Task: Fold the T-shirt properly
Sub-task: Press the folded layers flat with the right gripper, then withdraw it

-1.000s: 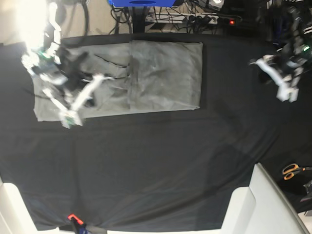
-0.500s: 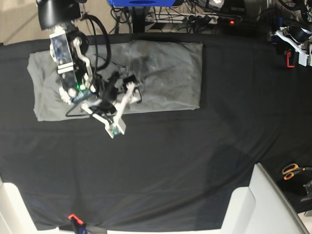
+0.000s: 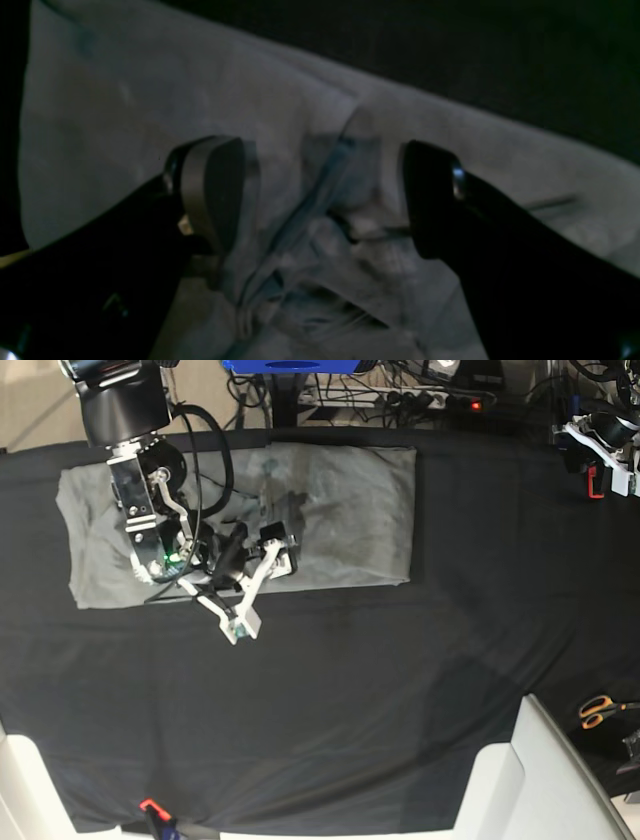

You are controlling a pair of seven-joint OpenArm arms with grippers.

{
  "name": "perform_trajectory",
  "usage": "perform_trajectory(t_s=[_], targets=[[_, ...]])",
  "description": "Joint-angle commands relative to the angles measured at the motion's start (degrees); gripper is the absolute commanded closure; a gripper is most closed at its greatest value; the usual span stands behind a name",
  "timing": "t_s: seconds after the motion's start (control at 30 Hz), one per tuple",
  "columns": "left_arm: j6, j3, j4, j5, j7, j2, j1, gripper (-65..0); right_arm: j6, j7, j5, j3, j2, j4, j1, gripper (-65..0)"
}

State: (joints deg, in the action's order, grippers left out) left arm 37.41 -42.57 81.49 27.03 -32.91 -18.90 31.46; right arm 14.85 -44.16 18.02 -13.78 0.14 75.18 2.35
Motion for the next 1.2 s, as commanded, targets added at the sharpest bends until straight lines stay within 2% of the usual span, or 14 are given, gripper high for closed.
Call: perform_trajectory(t_s=[0.0,0.1,0.3,0.83,0.9,1.0,1.03,1.17], targets=[[0.17,-0.38,0.66,0.53,1.04,-1.02,0.41,0.0,0.23,1.13,0.66,-0.07,-0.1,0.21,1.47,-46.7],[0.09,-0.2,0.66,0.53,1.04,-1.02,0.41,0.0,0.23,2.1,0.66,-0.07,-0.1,-0.23,1.47,-46.1],[0.09,-0.2,0.57,0.53,1.04,-1.02,0.41,0.0,0.23,2.1,0.66,0.02,-0.1,-0.32,1.47,-33.3],[0.09,-0.2,0.57,0.53,1.04,-1.02,0.41,0.0,0.23,2.1,0.75,0.02,-0.36,-4.36,3.23,-31.1],[0.09,-0.2,0.57,0.53,1.04,-1.02,0.41,0.0,0.23,2.1,0.75,0.11,-0.36,-4.89,3.5,-23.7],[0.09,-0.2,0.48,0.53,1.04,-1.02,0.32,0.0,0.23,1.83,0.84,0.37,-0.36,-5.07,3.58,-4.7],[0.09,-0.2,0.22,0.53,1.04,-1.02,0.32,0.0,0.23,1.83,0.84,0.2,-0.36,-5.07,3.58,-0.3],[0.17,-0.2,-2.15,0.53,1.04,-1.1,-0.74,0.0,0.23,1.74,0.84,0.2,-0.36,-4.98,3.58,-0.8]])
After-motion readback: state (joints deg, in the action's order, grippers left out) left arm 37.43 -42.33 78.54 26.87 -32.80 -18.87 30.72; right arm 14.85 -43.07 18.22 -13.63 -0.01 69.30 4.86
